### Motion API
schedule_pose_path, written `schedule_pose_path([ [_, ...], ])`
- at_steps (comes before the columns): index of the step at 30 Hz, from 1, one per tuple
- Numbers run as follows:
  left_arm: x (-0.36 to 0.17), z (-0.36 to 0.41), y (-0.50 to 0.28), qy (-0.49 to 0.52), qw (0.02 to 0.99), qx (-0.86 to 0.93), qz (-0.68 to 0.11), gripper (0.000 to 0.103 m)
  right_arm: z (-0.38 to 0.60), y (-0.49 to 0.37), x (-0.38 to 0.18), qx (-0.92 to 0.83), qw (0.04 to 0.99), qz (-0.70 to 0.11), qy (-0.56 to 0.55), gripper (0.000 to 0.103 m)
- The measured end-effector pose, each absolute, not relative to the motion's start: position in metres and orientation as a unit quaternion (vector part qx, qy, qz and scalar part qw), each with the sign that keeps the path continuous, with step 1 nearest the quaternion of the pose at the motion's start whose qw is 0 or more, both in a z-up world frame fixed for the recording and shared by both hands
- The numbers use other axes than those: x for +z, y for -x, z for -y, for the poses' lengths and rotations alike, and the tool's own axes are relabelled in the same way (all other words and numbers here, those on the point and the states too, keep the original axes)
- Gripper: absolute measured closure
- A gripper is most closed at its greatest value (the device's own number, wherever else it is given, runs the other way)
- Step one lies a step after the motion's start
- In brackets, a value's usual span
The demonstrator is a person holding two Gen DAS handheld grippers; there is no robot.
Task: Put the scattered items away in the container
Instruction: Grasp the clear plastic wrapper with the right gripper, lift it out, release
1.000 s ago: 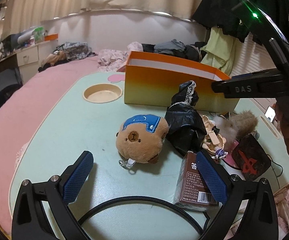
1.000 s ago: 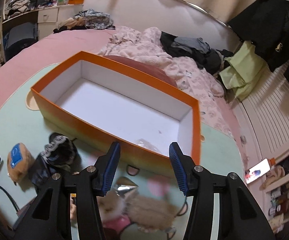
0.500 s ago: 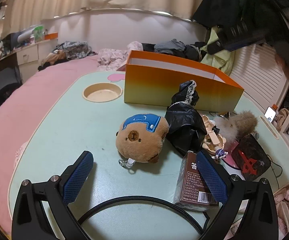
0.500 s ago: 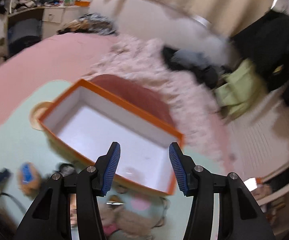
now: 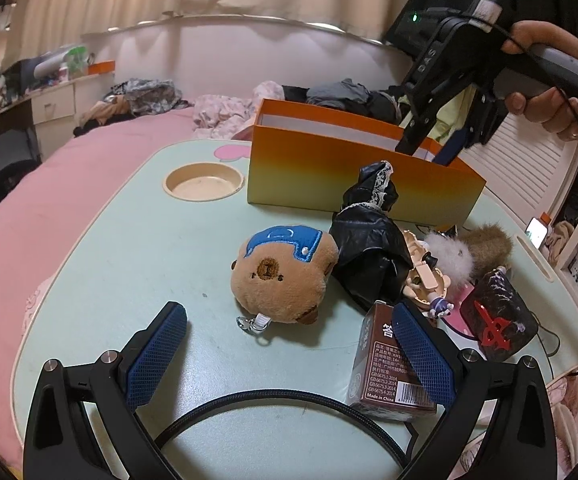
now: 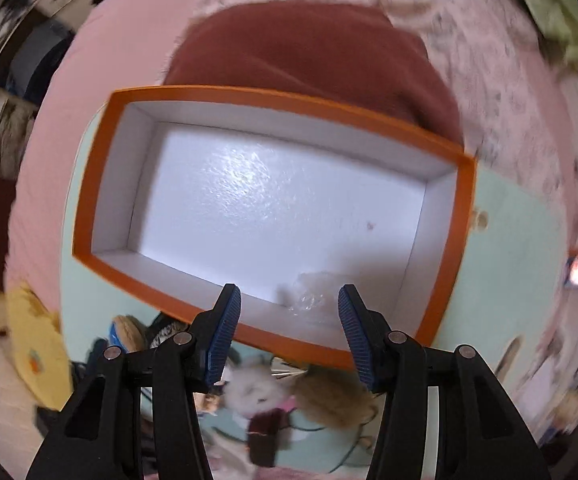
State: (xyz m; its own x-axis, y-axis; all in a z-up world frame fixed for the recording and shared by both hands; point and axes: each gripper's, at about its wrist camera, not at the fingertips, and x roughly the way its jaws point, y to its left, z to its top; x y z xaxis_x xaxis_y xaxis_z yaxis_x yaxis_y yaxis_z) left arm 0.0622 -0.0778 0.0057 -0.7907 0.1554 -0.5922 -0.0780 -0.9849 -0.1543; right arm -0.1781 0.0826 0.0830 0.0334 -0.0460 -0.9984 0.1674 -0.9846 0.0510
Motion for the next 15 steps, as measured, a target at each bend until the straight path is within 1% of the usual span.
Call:
schedule_pose_path([
  [3,0.006,0.078,-0.063,0.317,0.062,0.944,0.060,0.001,-0.076,0.186,0.068,-0.673,0.067,-0.087,-0.732,0.051],
  [6,0.005,0.078,-0.063,0.318,0.062,0.944,0.062,0.001,-0.078,0.193,0.054,-0.658,0.060,-0.086,-0.745,0.049],
  [9,0.005,0.079,-0.061,0.319,0.061,0.944,0.061,0.001,-0.082,0.193,0.044,-0.661,0.051,-0.110,-0.740,0.051],
  [11,0.004,0.079,-0.061,0.318,0.061,0.944,0.061,0.001,-0.082,0.194,0.050,-0.670,0.071,-0.108,-0.731,0.075],
  [15,0.004,0.078,-0.060,0.318,0.062,0.944,0.061,0.001,-0.088,0.198,0.060,-0.690,0.072,-0.107,-0.712,0.076],
])
